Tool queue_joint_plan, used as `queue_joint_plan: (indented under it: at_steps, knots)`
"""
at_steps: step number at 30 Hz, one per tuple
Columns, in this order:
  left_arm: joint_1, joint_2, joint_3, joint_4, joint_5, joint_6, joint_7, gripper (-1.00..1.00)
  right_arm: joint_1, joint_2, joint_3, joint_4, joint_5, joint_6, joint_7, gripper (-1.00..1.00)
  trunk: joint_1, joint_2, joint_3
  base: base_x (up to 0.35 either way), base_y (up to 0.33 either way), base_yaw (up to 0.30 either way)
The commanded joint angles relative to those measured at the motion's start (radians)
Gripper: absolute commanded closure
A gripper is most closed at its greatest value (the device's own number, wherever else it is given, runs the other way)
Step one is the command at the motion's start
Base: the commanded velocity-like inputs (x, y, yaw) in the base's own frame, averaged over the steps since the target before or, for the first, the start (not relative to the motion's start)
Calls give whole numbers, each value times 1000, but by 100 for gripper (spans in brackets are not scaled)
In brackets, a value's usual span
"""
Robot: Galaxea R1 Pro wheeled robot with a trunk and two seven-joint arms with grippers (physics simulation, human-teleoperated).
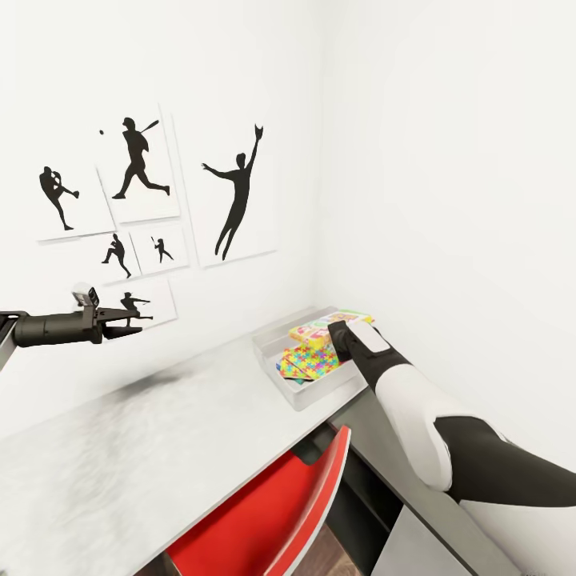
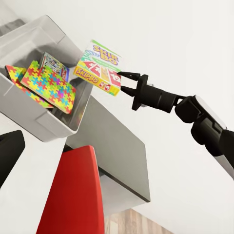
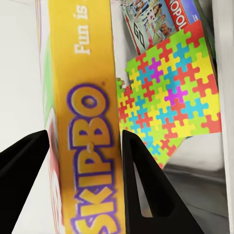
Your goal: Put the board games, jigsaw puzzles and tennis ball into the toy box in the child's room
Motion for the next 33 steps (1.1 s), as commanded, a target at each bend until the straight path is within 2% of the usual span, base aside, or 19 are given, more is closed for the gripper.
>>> queue_joint_plan:
  at_steps: [1,33]
  knots:
    - [-1,2,-7,1,5,11,-4,-100,-1,1,-5,-2,2,5,-6,100,1,-2,-2,15,0,0]
    - [-1,2,-7,1,5,12,-4,-100,-4,1,-4,-1,2,5,-7,100,1,-2,-2,49,54,0]
